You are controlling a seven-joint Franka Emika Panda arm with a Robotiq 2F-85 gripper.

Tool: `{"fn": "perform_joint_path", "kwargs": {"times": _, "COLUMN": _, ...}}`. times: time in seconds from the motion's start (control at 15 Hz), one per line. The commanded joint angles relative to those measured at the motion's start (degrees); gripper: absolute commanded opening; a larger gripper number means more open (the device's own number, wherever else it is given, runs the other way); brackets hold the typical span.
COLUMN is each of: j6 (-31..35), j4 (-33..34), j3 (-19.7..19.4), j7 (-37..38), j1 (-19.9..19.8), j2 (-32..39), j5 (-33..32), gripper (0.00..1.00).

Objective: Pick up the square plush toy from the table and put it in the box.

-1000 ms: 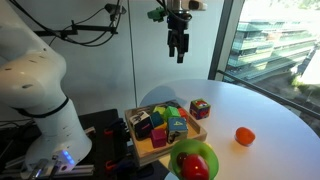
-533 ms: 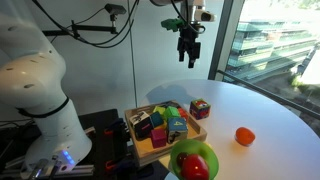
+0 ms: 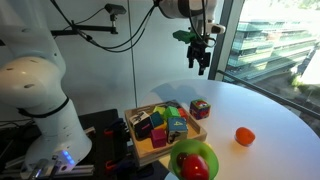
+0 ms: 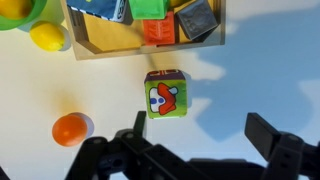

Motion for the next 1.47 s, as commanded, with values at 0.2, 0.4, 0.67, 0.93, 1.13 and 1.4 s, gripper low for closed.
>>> {"fn": "perform_joint_path", "kwargs": {"times": 0.2, "j6": 4.12, "j4": 5.80, "j3": -1.03, "j7": 0.90, "j1": 0.56, "j2": 7.70, "j5": -3.06, "gripper": 1.00}}
{"fn": "perform_joint_path", "kwargs": {"times": 0.4, "j6": 4.99, "j4": 6.74, "j3": -1.70, "j7": 1.31, "j1": 0.64, "j2": 9.87, "j5": -4.57, "gripper": 1.00}}
{"fn": "perform_joint_path", "kwargs": {"times": 0.67, "j6": 3.02, "j4": 8.62, "j3": -2.53, "j7": 3.77, "j1": 1.04, "j2": 11.64, "j5": -5.27, "gripper": 1.00}}
{"fn": "perform_joint_path", "kwargs": {"times": 0.93, "j6": 4.89, "j4": 6.70, "j3": -2.38, "j7": 1.76, "j1": 0.67, "j2": 11.05, "j5": -3.83, "gripper": 1.00}}
{"fn": "perform_joint_path", "kwargs": {"times": 1.13, "j6": 4.82, "j4": 6.79, "j3": -2.38, "j7": 2.00, "j1": 0.75, "j2": 11.05, "j5": -3.83, "gripper": 1.00}}
{"fn": "perform_joint_path", "kwargs": {"times": 1.4, "j6": 4.81, "j4": 6.83, "j3": -2.39, "j7": 2.13, "j1": 0.76, "j2": 11.05, "j5": -3.84, "gripper": 1.00}}
